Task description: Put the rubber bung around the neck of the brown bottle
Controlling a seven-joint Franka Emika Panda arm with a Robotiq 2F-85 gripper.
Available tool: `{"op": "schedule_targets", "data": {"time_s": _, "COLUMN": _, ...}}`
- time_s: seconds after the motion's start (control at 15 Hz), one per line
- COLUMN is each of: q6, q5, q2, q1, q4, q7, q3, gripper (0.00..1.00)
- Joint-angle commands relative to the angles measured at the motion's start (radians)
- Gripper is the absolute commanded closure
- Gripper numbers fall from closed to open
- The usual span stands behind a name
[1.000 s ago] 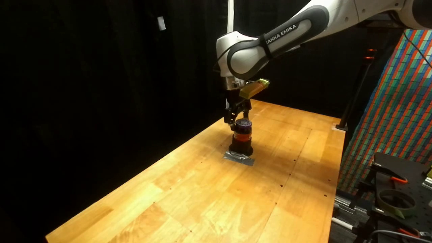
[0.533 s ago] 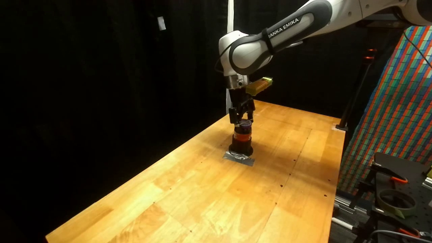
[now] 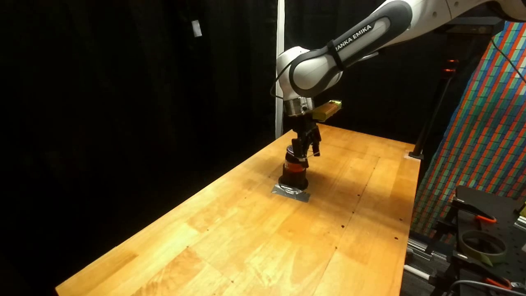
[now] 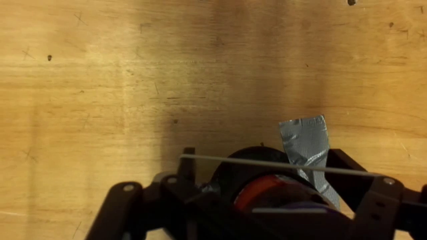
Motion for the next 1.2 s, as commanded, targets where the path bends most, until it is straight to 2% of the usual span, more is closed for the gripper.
{"op": "schedule_targets", "data": {"time_s": 0.0, "q6": 0.069, "q5": 0.013, "q2": -0.09, "q1": -0.015, "q4": -0.164, "q7": 0.014, "q3": -0.005, "gripper": 0.0}}
{"op": "schedule_targets", "data": {"time_s": 0.4, "q6": 0.386, "q5": 0.001, "q2": -0.182, "q1": 0.009, "q4": -0.377, "q7": 0.155, "q3": -0.027, "gripper": 0.0}}
{"op": "schedule_targets", "data": {"time_s": 0.47, "q6": 0.426, "q5": -0.003, "q2": -0.198, "q1": 0.015, "q4": -0.41, "q7": 0.176, "q3": -0.029, "gripper": 0.21}}
{"op": "schedule_targets", "data": {"time_s": 0.53, "q6": 0.47, "q5": -0.007, "q2": -0.211, "q1": 0.02, "q4": -0.44, "q7": 0.195, "q3": -0.032, "gripper": 0.25}}
{"op": "schedule_targets", "data": {"time_s": 0.93, "q6": 0.76, "q5": -0.036, "q2": -0.288, "q1": 0.064, "q4": -0.623, "q7": 0.288, "q3": -0.059, "gripper": 0.74}}
{"op": "schedule_targets", "data": {"time_s": 1.13, "q6": 0.967, "q5": -0.051, "q2": -0.318, "q1": 0.095, "q4": -0.732, "q7": 0.328, "q3": -0.089, "gripper": 0.91}}
